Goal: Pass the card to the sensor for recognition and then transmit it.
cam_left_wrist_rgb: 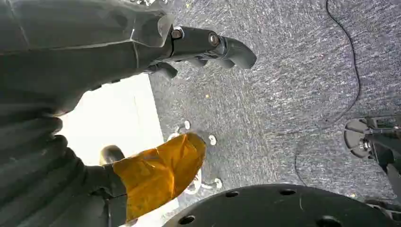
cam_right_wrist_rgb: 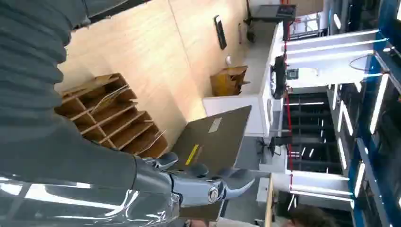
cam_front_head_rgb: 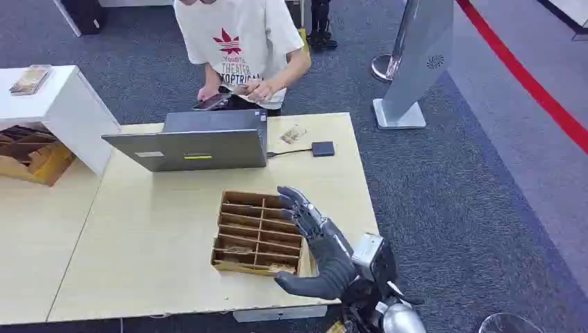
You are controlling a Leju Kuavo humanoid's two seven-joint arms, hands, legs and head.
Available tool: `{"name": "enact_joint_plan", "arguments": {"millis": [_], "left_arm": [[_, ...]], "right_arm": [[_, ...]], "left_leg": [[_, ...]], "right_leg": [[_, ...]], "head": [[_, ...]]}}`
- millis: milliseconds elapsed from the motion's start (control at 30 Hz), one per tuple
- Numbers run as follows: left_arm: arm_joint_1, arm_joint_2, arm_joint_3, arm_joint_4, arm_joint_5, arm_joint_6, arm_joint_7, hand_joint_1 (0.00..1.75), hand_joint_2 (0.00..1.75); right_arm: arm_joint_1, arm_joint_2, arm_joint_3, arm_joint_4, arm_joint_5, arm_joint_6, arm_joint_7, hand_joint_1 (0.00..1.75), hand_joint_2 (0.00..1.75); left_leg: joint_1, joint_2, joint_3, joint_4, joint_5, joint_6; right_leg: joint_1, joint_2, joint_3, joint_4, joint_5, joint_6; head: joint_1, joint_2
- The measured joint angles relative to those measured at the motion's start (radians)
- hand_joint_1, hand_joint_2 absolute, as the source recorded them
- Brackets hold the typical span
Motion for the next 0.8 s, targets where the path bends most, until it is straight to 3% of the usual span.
{"name": "enact_joint_plan", "arguments": {"millis": [167,500,800], "left_arm": [[0.000,0.001,-0.001,0.000,0.001,0.000,0.001,0.00,1.75],[-0.002,0.001,-0.018,0.000,-0.002,-0.010,0.013,0.00,1.75],[-0.010,0.001,-0.049,0.000,-0.020,-0.019,0.023,0.00,1.75]], "right_arm": [[-0.003,-0.001,0.005,0.000,0.062,-0.038,-0.009,0.00,1.75],[-0.044,0.000,0.027,-0.002,0.454,-0.269,-0.021,0.00,1.75],[-0.092,0.017,0.052,0.000,0.677,-0.365,0.000,0.00,1.75]], "left_leg": [[0.000,0.000,0.000,0.000,0.000,0.000],[0.000,0.000,0.000,0.000,0.000,0.000],[0.000,0.000,0.000,0.000,0.000,0.000]], "right_leg": [[0.000,0.000,0.000,0.000,0.000,0.000],[0.000,0.000,0.000,0.000,0.000,0.000],[0.000,0.000,0.000,0.000,0.000,0.000]], "head": [[0.000,0.000],[0.000,0.000],[0.000,0.000]]}}
